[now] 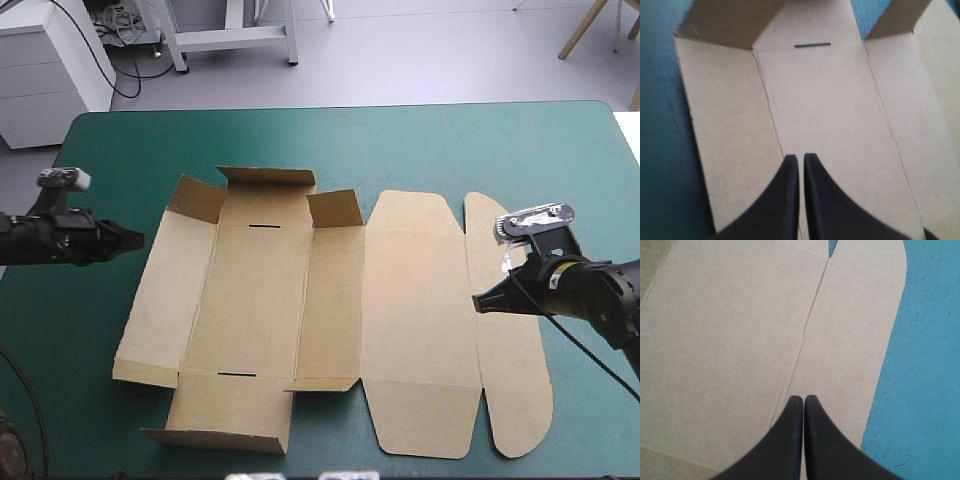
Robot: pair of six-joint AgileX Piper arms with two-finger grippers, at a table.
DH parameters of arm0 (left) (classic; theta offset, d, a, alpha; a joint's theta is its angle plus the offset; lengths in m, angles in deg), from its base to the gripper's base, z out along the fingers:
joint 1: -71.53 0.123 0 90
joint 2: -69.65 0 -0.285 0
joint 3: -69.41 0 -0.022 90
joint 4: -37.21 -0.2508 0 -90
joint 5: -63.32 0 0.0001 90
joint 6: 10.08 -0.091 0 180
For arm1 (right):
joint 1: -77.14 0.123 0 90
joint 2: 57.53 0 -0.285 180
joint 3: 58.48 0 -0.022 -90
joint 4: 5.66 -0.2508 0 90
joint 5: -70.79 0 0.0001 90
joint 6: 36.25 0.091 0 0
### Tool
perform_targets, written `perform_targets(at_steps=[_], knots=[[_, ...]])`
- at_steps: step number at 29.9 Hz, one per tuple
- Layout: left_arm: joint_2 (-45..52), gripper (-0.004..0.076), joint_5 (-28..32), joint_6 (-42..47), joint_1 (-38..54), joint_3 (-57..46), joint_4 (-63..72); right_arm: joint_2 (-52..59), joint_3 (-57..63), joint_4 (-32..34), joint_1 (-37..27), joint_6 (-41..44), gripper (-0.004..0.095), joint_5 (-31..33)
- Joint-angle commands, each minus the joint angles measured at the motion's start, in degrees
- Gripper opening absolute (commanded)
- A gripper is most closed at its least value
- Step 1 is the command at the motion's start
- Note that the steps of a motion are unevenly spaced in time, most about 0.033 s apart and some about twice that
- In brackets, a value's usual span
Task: Fold the box
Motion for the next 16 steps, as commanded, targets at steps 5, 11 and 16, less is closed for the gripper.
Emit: perform_targets(at_steps=[5,11,16], knots=[[1.17,0.0015,0.83,3.32,13.77,1.79,10.54,1.05,-1.13,0.67,-0.36,-0.09,-0.0014,-3.93],[1.17,0.0251,1.63,4.22,14.75,1.79,8.21,1.05,-1.13,0.03,-0.36,-2.03,-0.0014,-5.51],[0.20,0.0603,-2.22,8.58,14.75,1.79,1.90,1.05,-1.13,-0.83,-0.36,-3.31,-0.0014,-5.51]])
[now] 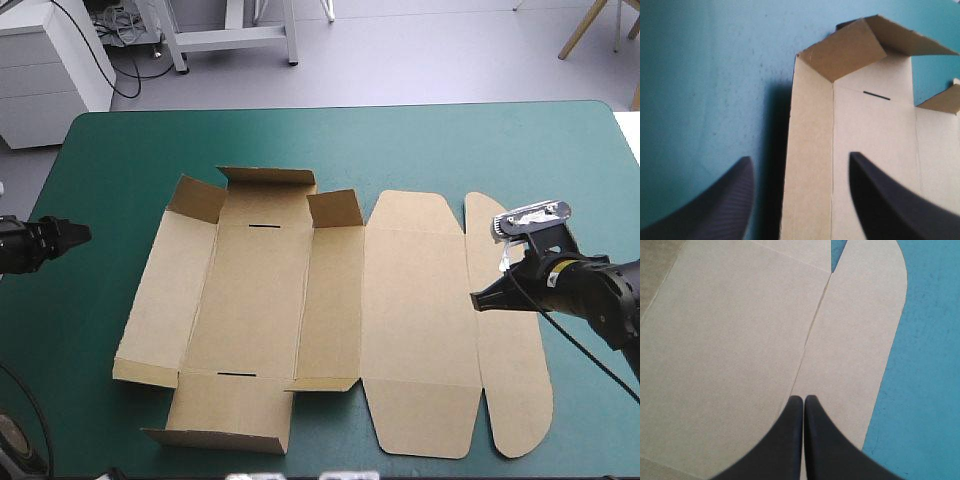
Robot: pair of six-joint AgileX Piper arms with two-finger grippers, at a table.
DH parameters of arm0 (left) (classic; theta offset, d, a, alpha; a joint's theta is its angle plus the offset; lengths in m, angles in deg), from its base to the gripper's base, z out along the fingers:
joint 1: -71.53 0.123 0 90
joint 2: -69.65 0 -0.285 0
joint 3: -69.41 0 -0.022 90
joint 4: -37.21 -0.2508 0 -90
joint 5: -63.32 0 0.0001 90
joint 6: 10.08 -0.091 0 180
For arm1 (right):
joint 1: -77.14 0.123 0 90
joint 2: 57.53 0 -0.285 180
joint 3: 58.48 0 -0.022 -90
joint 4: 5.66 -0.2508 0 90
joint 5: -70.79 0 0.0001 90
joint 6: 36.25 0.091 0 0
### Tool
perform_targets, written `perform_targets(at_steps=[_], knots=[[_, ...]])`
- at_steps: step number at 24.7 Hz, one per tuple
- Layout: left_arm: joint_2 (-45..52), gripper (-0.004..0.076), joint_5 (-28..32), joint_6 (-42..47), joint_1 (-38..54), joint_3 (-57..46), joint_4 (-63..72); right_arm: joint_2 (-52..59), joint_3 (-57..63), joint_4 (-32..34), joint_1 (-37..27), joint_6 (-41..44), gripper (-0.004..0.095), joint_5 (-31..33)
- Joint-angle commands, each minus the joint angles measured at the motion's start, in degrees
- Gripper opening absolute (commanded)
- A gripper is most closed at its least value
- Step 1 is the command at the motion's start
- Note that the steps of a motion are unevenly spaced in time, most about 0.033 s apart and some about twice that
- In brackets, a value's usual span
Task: Fold the box
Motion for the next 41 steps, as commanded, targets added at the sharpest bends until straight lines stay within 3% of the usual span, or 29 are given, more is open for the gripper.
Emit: perform_targets(at_steps=[1,3,10,16,23,34,41], knots=[[0.49,0.0647,-3.15,2.81,0.01,1.73,-0.53,1.05,-1.45,-1.08,-0.36,-1.79,-0.0014,-3.06],[-0.23,0.0678,-3.70,3.69,-0.45,1.73,-2.04,1.05,-1.45,-1.82,-0.36,-2.00,-0.0014,-3.69],[-2.97,0.0674,-3.39,4.21,-6.10,1.73,-12.99,1.05,-1.45,-3.93,-0.36,-4.80,-0.0014,-6.32],[-11.48,0.0671,-5.08,5.97,-12.68,1.63,-14.05,1.05,-1.45,-3.91,-0.36,-4.42,-0.0014,-7.16],[-14.21,0.0671,-5.08,8.08,-20.33,0.04,-14.84,1.05,-1.45,-3.99,-0.36,-3.37,-0.0014,-7.05],[-14.21,0.0671,-5.08,4.51,-20.94,-11.71,-11.09,1.05,-1.45,-3.99,-0.36,-3.37,-0.0014,-7.38],[-14.21,0.0655,-5.08,2.81,-21.88,-13.23,-9.50,1.05,-1.45,-3.99,-0.36,-3.37,-0.0014,-7.38]])
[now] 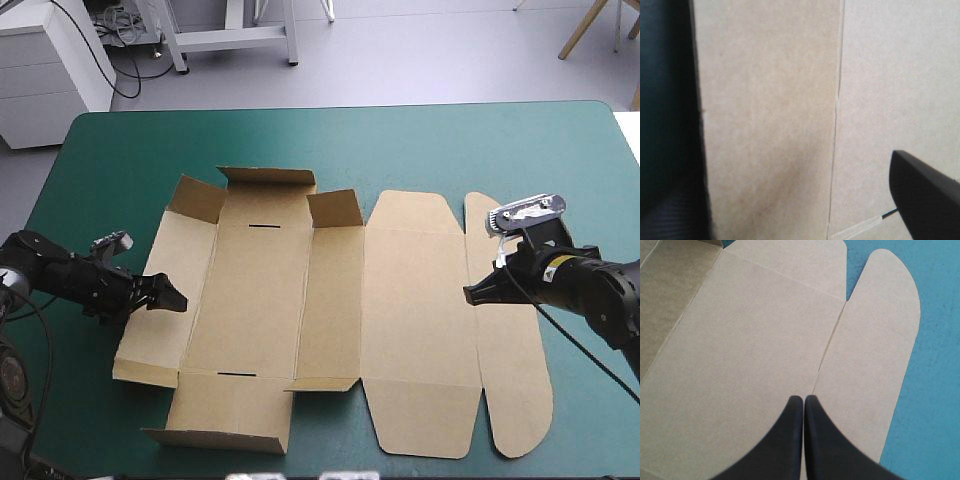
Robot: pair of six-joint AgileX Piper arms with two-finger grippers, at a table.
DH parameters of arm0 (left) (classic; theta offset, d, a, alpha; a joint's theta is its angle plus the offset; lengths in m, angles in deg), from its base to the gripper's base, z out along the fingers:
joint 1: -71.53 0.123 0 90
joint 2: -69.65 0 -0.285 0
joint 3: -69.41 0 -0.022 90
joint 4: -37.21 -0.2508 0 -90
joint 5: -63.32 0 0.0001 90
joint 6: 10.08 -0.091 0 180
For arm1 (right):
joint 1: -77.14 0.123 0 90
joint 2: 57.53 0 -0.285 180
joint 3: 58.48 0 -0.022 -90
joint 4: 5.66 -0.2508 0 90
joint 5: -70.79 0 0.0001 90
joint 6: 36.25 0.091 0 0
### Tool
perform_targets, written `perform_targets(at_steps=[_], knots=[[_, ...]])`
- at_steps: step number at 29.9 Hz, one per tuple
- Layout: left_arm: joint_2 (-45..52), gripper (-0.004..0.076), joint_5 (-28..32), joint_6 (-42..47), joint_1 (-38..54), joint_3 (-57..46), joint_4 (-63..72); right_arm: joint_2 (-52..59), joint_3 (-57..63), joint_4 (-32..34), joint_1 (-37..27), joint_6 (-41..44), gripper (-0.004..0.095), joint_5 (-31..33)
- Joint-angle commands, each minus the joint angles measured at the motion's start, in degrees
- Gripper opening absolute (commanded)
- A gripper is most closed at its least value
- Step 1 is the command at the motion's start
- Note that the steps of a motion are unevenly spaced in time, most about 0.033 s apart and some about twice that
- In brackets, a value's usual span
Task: Fold the box
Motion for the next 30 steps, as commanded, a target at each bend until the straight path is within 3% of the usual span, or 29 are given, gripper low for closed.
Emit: perform_targets(at_steps=[1,11,14,19,24,30], knots=[[0.28,0.0642,-7.10,-0.59,-1.81,-1.10,2.24,1.05,-1.45,-0.50,-0.36,-0.16,-0.0014,-3.16],[0.28,0.0381,-6.41,-1.17,-4.50,-0.99,2.50,1.05,-1.45,-1.51,-0.36,-0.16,-0.0014,-3.16],[0.28,0.0261,-5.18,-0.74,-4.40,-0.98,2.17,1.05,-1.45,-1.51,-0.36,-0.16,-0.0014,-3.04],[0.28,-0.0006,-2.88,-1.28,-4.40,-0.89,4.39,1.05,-1.45,-1.51,-0.36,-0.16,-0.0014,-3.04],[1.78,-0.0010,-1.16,-7.06,-4.95,-0.71,7.30,1.05,-1.45,-1.51,-0.36,-0.16,-0.0014,-3.04],[6.39,-0.0010,0.48,-7.05,-7.47,4.94,4.90,1.05,-1.45,-1.24,-0.36,-0.16,-0.0014,-3.57]])
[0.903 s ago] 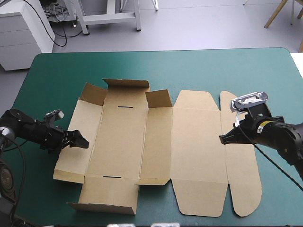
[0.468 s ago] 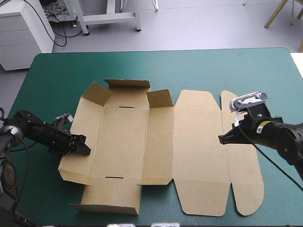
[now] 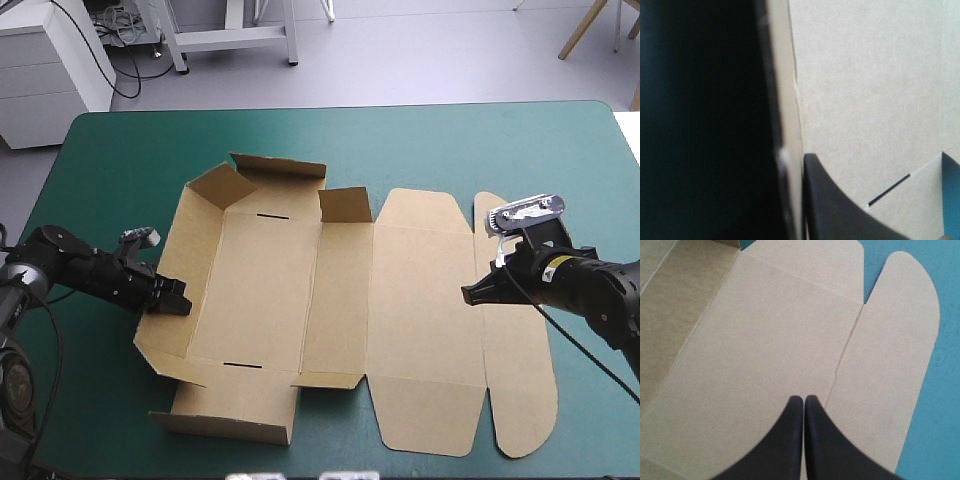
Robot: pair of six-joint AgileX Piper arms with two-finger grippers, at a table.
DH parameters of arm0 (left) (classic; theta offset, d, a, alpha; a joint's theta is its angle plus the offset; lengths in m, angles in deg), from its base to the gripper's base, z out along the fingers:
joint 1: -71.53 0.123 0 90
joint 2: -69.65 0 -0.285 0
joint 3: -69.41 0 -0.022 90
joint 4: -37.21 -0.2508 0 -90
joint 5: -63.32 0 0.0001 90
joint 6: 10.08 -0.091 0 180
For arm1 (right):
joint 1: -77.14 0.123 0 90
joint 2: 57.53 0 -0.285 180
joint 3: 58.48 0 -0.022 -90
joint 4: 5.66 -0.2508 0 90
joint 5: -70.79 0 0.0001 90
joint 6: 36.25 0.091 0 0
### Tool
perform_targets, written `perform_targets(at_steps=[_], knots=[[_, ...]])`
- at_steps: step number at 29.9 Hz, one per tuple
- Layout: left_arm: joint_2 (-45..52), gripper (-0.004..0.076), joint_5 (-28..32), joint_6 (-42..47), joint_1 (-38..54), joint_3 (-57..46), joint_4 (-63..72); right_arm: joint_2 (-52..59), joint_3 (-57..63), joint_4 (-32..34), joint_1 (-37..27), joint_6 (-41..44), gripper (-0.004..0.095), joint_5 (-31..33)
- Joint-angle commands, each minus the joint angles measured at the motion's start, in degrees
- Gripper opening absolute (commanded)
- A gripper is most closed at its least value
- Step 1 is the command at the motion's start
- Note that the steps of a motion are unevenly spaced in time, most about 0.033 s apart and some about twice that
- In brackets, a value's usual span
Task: Fold the box
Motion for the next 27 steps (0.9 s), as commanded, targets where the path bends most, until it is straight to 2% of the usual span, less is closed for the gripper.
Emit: perform_targets(at_steps=[1,9,12,14,20,27], knots=[[5.01,-0.0010,-0.48,-0.37,-2.21,6.08,1.28,1.05,-1.45,0.29,-0.36,-0.16,-0.0014,-4.05],[7.79,-0.0010,-1.92,5.83,-14.28,22.08,-14.05,2.73,-3.69,2.64,-0.36,0.68,-0.0014,-4.66],[7.54,-0.0010,-0.73,5.97,-19.88,27.58,-19.34,5.11,-4.24,2.64,-0.36,1.21,-0.0014,-4.66],[7.43,-0.0010,1.36,5.97,-23.90,30.79,-23.55,7.10,-4.24,2.73,-0.36,1.34,-0.0014,-4.66],[7.04,-0.0010,13.89,5.70,-33.79,34.65,-34.06,11.60,-4.24,2.77,-0.36,2.38,-0.0014,-1.41],[5.72,-0.0010,15.47,5.92,-45.65,35.05,-53.30,13.68,-4.24,2.87,-0.36,4.29,-0.0014,-0.50]])
